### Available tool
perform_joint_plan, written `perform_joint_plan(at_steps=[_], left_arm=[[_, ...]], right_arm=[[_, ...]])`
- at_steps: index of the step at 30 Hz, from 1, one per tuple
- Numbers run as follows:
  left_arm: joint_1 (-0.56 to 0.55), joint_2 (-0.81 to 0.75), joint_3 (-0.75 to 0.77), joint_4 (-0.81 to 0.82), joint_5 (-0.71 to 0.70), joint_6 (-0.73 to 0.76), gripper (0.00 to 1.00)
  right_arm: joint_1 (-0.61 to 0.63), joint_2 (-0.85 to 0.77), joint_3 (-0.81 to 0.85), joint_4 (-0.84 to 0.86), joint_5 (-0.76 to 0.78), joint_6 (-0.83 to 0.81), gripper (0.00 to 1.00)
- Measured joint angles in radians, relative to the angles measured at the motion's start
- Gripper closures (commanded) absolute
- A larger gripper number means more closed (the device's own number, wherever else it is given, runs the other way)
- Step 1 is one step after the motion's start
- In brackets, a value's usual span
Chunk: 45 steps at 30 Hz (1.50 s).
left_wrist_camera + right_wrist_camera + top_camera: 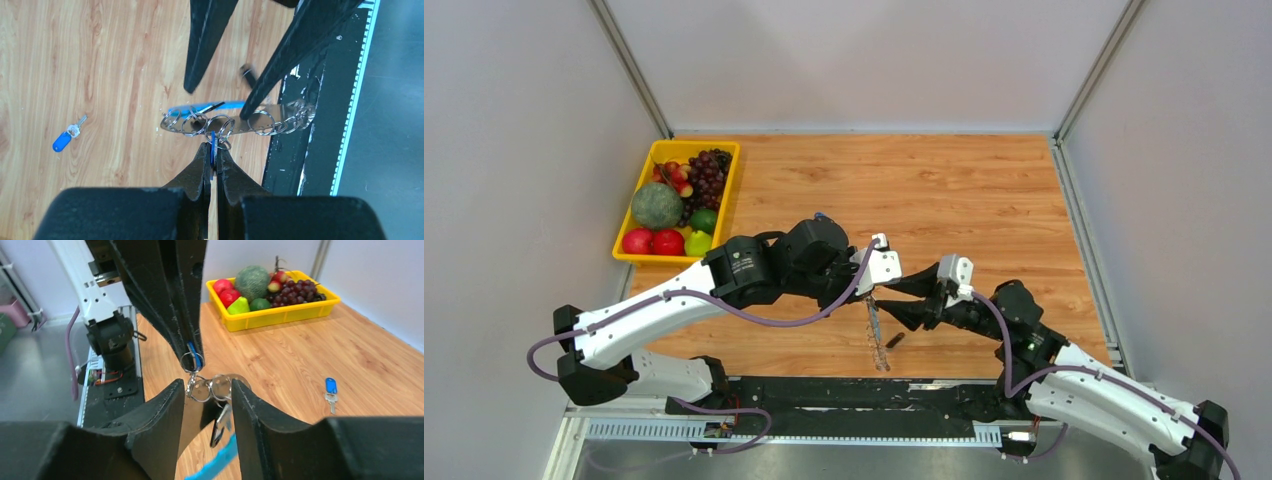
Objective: Remove the keys from the keyring
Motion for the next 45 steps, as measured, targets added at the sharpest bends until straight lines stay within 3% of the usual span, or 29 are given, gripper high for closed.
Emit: perform_joint_plan(at_steps=[15,21,34,45], left_arm=[[0.0,0.0,0.011,-0.007,0.006,0.003,1.0],[0.0,0.0,0.011,-0.016,0.008,0.003,1.0],[0.0,0.0,0.011,0.006,-0.051,-0.012,1.0],[0.007,0.01,-0.001,0.063,0.016,-0.031,1.0]], right_arm=[[0.022,0.11,0.056,-0.026,-0.131,-0.074,0.78],[0.029,0.146,0.071,-0.026,-0.131,-0.08,1.0],[0.045,0.014,0.021,-0.021,-0.019,-0.069,1.0],[0.05,-0.058,-0.074,0.108,0.123,0.021,1.0]])
